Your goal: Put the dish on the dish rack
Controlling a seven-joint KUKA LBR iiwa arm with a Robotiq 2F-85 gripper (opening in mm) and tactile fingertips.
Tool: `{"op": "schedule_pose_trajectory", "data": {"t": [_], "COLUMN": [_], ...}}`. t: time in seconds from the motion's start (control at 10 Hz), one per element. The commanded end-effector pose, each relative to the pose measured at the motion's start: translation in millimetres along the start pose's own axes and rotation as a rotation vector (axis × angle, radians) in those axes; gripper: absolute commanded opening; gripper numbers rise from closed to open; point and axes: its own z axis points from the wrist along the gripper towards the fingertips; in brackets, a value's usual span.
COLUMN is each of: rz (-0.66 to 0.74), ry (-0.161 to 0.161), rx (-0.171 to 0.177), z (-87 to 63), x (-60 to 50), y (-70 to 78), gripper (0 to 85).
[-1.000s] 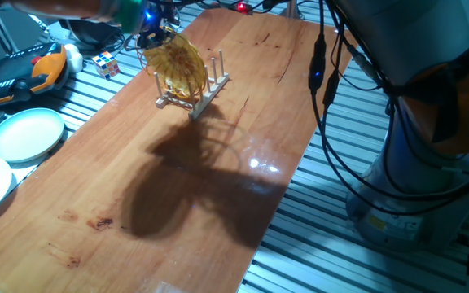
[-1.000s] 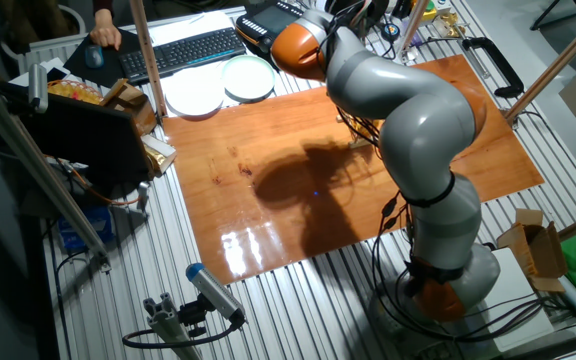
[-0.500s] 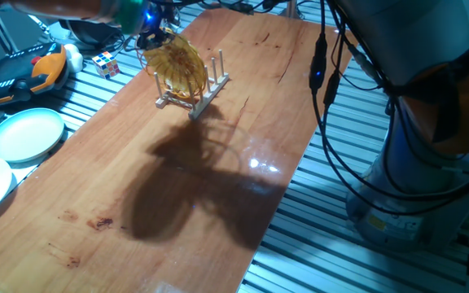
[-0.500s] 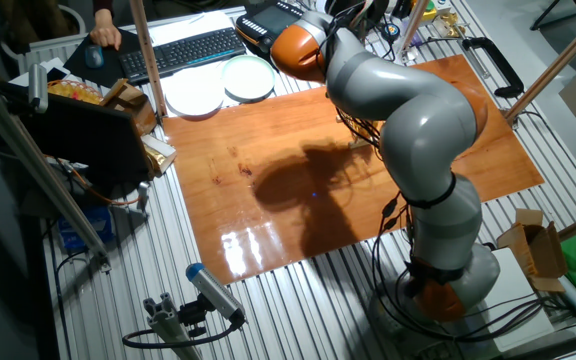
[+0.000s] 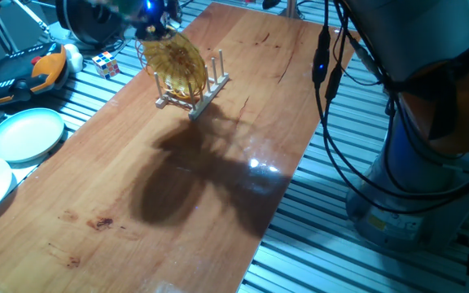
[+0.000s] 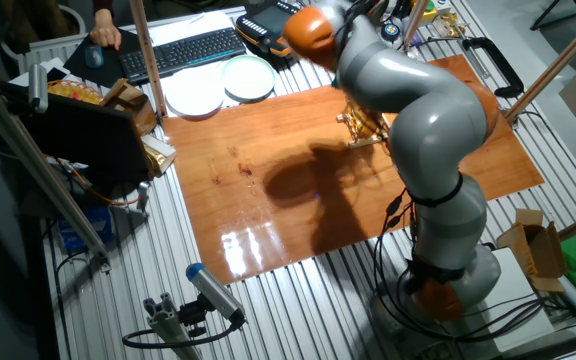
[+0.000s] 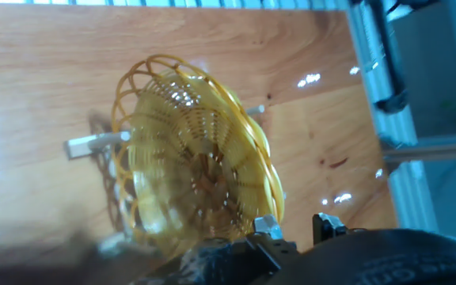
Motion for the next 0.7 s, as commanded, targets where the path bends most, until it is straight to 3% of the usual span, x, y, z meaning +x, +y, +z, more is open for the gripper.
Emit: {"op": "schedule_pose_trajectory", "data": {"t": [0.0,0.5,0.6], "rz": [-0.002,-0.006,0.001], "ry": [-0.001,0.002,0.021], "rx": [-0.029,-0.030,-0.064], "z": [0.5,4.2,3.7], "x": [0.2,0.2,0.6], "y": [1.0,8.9,8.7], "gripper": [30.7,30.3,31.7]}}
